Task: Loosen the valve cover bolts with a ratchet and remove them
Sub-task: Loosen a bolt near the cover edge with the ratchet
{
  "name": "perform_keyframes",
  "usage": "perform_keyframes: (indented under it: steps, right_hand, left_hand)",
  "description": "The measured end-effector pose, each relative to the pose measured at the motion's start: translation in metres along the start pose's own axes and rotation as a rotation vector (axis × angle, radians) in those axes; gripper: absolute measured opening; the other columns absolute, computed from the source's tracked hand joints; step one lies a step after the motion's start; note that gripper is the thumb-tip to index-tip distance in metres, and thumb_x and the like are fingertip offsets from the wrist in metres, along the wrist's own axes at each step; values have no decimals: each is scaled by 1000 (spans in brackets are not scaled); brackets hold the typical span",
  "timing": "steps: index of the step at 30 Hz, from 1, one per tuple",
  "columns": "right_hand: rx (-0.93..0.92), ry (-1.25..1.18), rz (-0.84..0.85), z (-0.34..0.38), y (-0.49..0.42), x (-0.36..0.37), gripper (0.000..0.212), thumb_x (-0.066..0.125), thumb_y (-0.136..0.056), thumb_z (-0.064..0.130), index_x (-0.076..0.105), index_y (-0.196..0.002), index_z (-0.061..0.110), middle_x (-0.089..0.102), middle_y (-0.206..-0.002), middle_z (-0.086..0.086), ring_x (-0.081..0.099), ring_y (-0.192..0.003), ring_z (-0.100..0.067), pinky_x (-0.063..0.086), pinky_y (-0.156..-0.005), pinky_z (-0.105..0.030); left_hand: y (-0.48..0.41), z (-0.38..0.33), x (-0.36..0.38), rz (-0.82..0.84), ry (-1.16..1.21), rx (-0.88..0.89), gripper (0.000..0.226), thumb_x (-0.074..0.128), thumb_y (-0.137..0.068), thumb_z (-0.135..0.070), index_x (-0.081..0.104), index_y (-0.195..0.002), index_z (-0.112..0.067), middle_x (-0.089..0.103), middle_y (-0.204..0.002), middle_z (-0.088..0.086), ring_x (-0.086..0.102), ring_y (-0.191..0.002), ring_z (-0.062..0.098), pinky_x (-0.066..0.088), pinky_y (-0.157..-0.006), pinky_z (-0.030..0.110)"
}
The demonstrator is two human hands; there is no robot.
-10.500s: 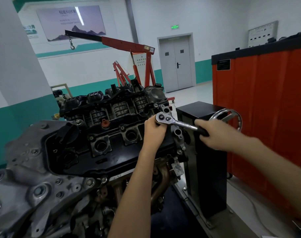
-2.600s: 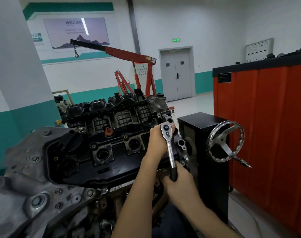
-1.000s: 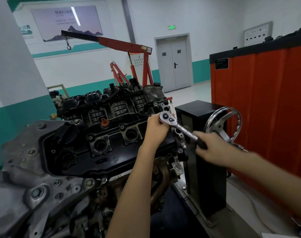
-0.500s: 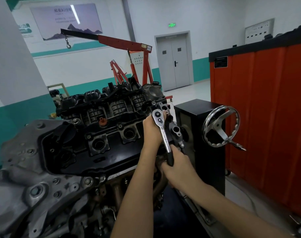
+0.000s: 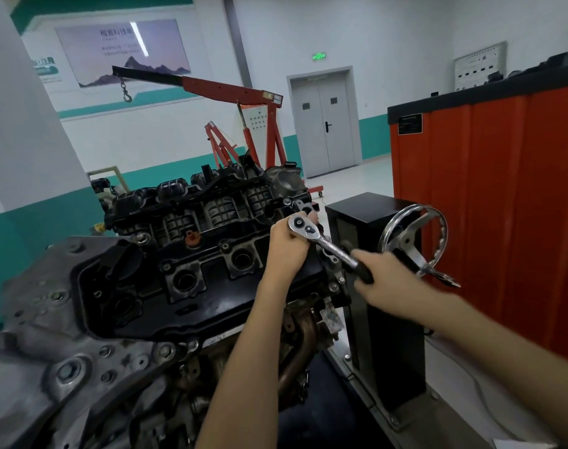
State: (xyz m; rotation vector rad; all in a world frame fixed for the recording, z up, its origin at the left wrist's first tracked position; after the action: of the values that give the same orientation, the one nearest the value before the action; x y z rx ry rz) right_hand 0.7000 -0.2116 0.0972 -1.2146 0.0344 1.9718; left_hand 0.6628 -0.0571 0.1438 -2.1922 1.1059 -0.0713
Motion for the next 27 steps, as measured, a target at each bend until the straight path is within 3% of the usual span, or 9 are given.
perform_keyframes:
  steps: [4,8,11,14,16,18,22,25,27]
  right_hand:
    - [152,-577,-147,35,31,69,13,58,-79,2,49,-78,11,49,-58,-2,40,-41,-5,35,-41,-18]
    - [150,-689,-173,58,29,86,16,54,-82,-1,52,-84,15,55,-63,-7,47,-46,-5,39,-44,-18]
    - [47,-471,-52,33,25,55,23,56,-79,-4,58,-88,16,53,-61,1,46,-49,-6,40,-48,-18]
    - [-78,-52,100,0,2,-7,34,60,-85,-1,51,-80,31,52,-60,7,49,-46,-1,39,-47,-14]
    - [-142,254,150,-5,-21,-42,28,60,-89,6,48,-82,30,53,-62,6,50,-48,-2,37,-46,-14]
    - [-178,358,130,2,-35,-51,12,59,-90,11,52,-93,20,54,-65,4,50,-50,-4,33,-47,-15]
    - [-47,-41,32,2,-1,-4,19,60,-87,6,49,-82,20,53,-67,-2,49,-52,-12,37,-47,-20]
    - [120,-437,-93,18,30,47,9,59,-82,2,53,-84,9,50,-61,-6,44,-49,-13,37,-47,-25]
    - [157,-559,-158,37,31,71,15,56,-81,1,49,-77,13,47,-57,-2,41,-43,-6,36,-43,-20]
  left_hand:
    - [0,-2,3,-89,-14,34,52,56,-99,-12,27,-56,-22,28,-54,-7,25,-54,6,26,-57,27]
    - [-1,-1,-2,-94,-97,32,51,57,-98,-15,25,-59,-21,25,-56,-3,22,-54,7,25,-55,26]
    - [-4,4,-6,-46,-99,22,54,59,-97,-15,27,-54,-23,28,-49,-8,25,-50,6,26,-53,26]
    - [-4,5,-4,8,-134,37,48,60,-94,-11,45,-51,-26,44,-47,-12,38,-49,1,33,-54,18]
    - [-6,6,-2,18,-136,36,36,59,-91,-3,59,-59,-19,56,-55,-10,46,-55,-3,39,-60,16]
    - [-8,8,-5,-19,-82,20,40,59,-91,-2,60,-55,-19,58,-56,-6,49,-60,0,41,-65,21]
    - [-5,6,-6,-74,-39,45,59,57,-97,-9,36,-47,-30,41,-42,-14,36,-46,-1,30,-51,13]
    - [0,0,0,-111,-101,95,54,56,-97,-9,30,-52,-24,32,-46,-11,28,-48,3,26,-51,18]
    - [-2,-1,1,-123,-125,87,52,56,-98,-10,28,-55,-20,29,-52,-5,25,-55,8,25,-54,26]
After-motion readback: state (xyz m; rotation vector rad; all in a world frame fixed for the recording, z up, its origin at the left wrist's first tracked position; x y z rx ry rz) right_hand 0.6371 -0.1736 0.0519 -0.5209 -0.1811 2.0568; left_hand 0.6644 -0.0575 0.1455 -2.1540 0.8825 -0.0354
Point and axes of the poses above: each hand's wrist, its own y-axis away from the middle knuckle, its own x-axis out of the palm, z = x × y, the point moved 6 cm from there along -y, towards the middle knuckle
